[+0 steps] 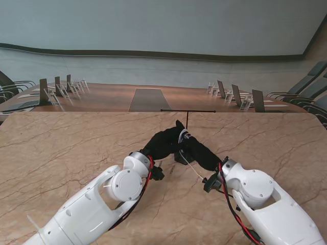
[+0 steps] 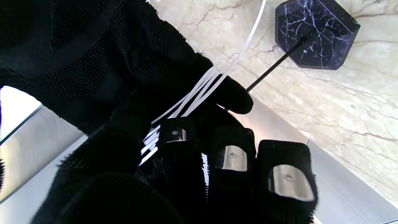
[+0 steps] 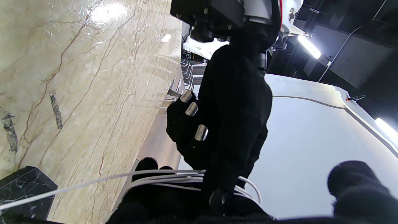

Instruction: Take the wired earphone off the rack, coil the cable and place them on the table

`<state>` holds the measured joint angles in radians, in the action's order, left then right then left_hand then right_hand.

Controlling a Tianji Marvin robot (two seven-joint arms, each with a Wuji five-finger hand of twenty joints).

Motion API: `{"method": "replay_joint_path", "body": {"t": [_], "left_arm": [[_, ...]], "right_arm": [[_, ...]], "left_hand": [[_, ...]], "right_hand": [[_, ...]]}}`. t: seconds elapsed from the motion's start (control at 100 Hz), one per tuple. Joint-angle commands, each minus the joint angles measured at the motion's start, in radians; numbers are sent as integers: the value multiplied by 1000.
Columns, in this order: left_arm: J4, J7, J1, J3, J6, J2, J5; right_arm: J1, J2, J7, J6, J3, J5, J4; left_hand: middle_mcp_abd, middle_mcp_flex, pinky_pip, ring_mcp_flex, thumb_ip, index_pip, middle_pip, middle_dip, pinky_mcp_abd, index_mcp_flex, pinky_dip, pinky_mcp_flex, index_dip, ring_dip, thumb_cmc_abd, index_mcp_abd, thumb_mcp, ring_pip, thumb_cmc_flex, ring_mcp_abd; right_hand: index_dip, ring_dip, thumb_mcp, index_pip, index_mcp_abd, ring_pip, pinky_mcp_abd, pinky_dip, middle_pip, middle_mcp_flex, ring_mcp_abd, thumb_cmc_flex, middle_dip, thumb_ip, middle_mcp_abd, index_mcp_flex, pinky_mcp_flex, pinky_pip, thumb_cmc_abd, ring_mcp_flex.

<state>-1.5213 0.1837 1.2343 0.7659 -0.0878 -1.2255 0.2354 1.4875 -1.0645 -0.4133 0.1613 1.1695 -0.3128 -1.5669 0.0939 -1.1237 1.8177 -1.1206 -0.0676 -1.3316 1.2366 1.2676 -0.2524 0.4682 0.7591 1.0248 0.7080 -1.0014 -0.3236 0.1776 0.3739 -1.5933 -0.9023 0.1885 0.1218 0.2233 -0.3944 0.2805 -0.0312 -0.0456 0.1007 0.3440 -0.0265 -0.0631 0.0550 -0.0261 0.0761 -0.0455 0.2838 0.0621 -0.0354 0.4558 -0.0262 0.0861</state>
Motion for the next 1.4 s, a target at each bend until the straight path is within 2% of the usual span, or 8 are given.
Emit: {"method": "replay_joint_path", "body": {"t": [0.0,0.32,0.48,0.61,0.74,0.98,1.11,1.39], "left_arm": [[4,-23,1,-13,-1,-33,-7],[18,24,2,-11,12,-45,3],[26,57,7,-5,20,-48,33],[36,124,20,10,27,-58,55],[33,153,35,32,22,-65,44],[25,166,55,56,17,-62,45],[15,163,65,67,14,-57,52],[8,166,85,80,9,-53,55]], "right_arm": [[10,-31,-40,27,-48,12,-72],[13,-29,-23,25,-65,49,-71],[21,-30,-12,29,-65,58,-71],[37,-29,-1,34,-53,74,-73],[52,-27,3,36,-39,89,-73],[61,-29,23,49,-21,109,-59],[63,-30,32,51,-9,121,-51],[67,-37,81,76,13,155,-29]], "left_hand": [[35,-15,276,-6,-2,279,54,7,19,-9,-8,13,-111,2,-30,-188,5,-22,-71,41],[-4,-57,260,-4,-20,396,102,-3,15,250,-1,-15,-72,2,-186,-299,314,-26,6,29],[0,20,138,118,-64,389,93,38,7,277,155,-167,126,-63,-274,-261,555,31,98,30],[21,-15,178,74,-75,354,135,37,18,300,157,-112,186,-50,-327,-194,680,-8,148,17],[34,-24,203,54,-88,325,155,35,21,280,122,-72,209,-41,-320,-131,689,-19,154,15],[34,-36,232,31,-101,304,163,22,20,281,69,-36,203,-28,-318,-114,704,-28,153,18],[35,-41,238,25,-104,297,167,23,21,285,62,-25,211,-26,-319,-115,709,-31,150,17],[37,-43,254,17,-112,294,171,22,26,283,43,-5,221,-24,-314,-113,711,-40,150,17]], "right_hand": [[-22,6,-2,-226,82,19,48,26,19,-88,-81,3,-21,-40,-160,-229,-20,-31,-14,-2],[-22,8,-1,-239,86,17,52,33,12,-84,-83,5,-16,-40,-161,-227,-20,-36,-11,-4],[-21,7,0,-242,85,20,54,37,15,-85,-86,6,-18,-41,-165,-227,-21,-41,-10,-5],[-17,8,0,-244,83,23,57,40,17,-84,-92,7,-19,-40,-168,-226,-21,-43,-9,-5],[-11,7,0,-247,78,27,62,44,20,-83,-96,8,-20,-40,-172,-225,-21,-47,-9,-7],[13,1,-3,-258,56,50,79,46,38,-76,-117,8,-30,-39,-193,-226,-24,-66,-12,-11],[225,-41,-8,-264,30,52,91,79,49,-68,-131,8,-42,-39,-209,-206,-11,-129,-16,-11],[232,-62,-9,-253,22,63,100,88,64,-60,-141,4,-44,-39,-220,-208,-13,-151,-18,-9]]}}
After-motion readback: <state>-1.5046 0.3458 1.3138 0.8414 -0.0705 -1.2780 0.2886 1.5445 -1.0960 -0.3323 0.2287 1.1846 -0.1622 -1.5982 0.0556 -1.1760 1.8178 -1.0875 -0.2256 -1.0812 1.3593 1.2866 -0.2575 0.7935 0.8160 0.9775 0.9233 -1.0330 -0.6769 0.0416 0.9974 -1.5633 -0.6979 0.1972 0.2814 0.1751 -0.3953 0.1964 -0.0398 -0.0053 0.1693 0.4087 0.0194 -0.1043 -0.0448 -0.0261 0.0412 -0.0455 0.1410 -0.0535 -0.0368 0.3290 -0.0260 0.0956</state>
